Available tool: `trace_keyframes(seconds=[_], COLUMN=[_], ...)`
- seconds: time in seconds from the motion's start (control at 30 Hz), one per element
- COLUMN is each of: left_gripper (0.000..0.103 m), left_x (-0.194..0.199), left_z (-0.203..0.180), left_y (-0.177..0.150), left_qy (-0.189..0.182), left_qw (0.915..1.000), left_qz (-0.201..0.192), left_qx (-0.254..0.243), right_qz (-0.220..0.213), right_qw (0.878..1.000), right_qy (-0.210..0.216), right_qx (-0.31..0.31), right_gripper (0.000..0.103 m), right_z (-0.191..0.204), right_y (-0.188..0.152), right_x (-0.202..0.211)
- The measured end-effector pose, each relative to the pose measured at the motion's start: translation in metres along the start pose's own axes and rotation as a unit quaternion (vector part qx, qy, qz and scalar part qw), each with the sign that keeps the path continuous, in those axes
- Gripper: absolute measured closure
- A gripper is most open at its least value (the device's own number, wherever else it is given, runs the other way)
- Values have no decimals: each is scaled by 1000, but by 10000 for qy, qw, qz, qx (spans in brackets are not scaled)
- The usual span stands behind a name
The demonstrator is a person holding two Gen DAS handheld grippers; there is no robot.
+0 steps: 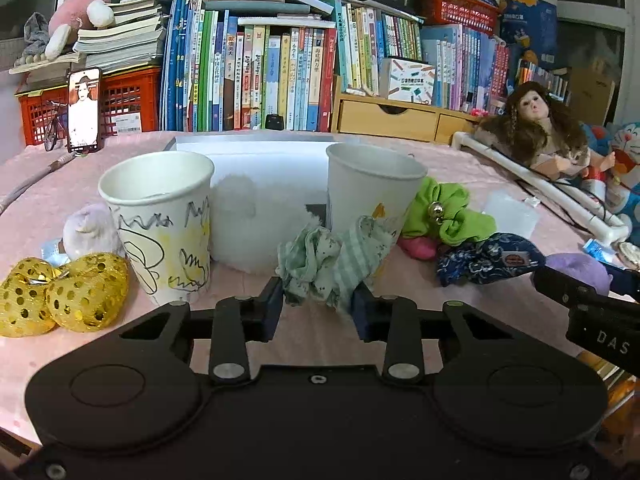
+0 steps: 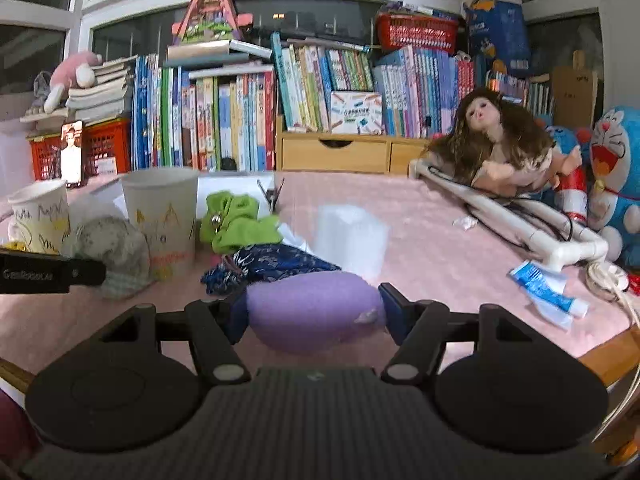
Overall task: Organize soft objects
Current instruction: 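Grasp the checked cloth with the left tool while the right tool grasps the lavender sponge, then carry the checked cloth with the left tool while the right tool carries the lavender sponge to the tray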
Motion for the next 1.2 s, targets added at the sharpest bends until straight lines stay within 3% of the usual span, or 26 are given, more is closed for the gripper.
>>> trace_keyframes(seconds=[0.37, 0.43, 0.47, 0.57, 0.67, 0.73, 0.77, 0.8, 0.83, 0.93, 1.07, 1.13, 1.2], left_gripper=[83, 89, 99, 100, 90, 75, 55, 46, 44, 25, 23, 27, 48], left_x=[16, 20, 22, 28, 29, 27, 25, 22, 20, 7, -17, -29, -38], left_z=[7, 10, 11, 15, 19, 20, 19, 18, 16, 11, 8, 8, 9], left_y=[4, 4, 5, 12, 14, 11, 8, 6, 3, -1, -4, -4, -6], left_qy=[-171, -161, -157, -117, 48, 175, 200, 240, 268, 135, 84, 95, 160], left_qw=[9998, 9998, 9998, 9998, 9995, 9993, 9992, 9990, 9989, 9994, 9996, 9991, 9988], left_qz=[87, 63, 22, -141, -291, -309, -306, -333, -354, -284, -139, -82, -31], left_qx=[15, 70, 79, 47, -100, -105, -136, -152, -160, -121, 236, 410, 471], right_qz=[-189, -206, -210, -182, -153, -142, -134, -125, -109, -79, -58, -46, -21], right_qw=[9997, 9997, 9997, 9997, 9997, 9997, 9997, 9997, 9997, 9995, 9991, 9989, 9986], right_qy=[-56, -61, -62, -39, 0, 36, 58, 81, 120, 238, 403, 466, 530], right_qx=[-131, -147, -148, -153, -181, -201, -201, -198, -194, -166, -106, -94, -88], right_gripper=[35, 35, 35, 35, 35, 35, 35, 35, 35, 35, 35, 35, 35], right_z=[-9, -11, -11, -11, -9, -8, -7, -6, -4, 3, 15, 19, 23], right_y=[11, 12, 12, 11, 9, 8, 8, 7, 6, 4, 3, 3, 2], right_x=[8, 8, 8, 6, 5, 4, 4, 4, 4, 3, 1, 0, -1])
Point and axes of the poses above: each gripper's, at about its wrist camera, not at the fingertips, and x roughly against the way its jaws point, z to its left, y to its top, the point moved 9 cm from there along -x, roughly the way its jaws point, and after that the axes turned 7 degrees about y, right-handed, at the moved point
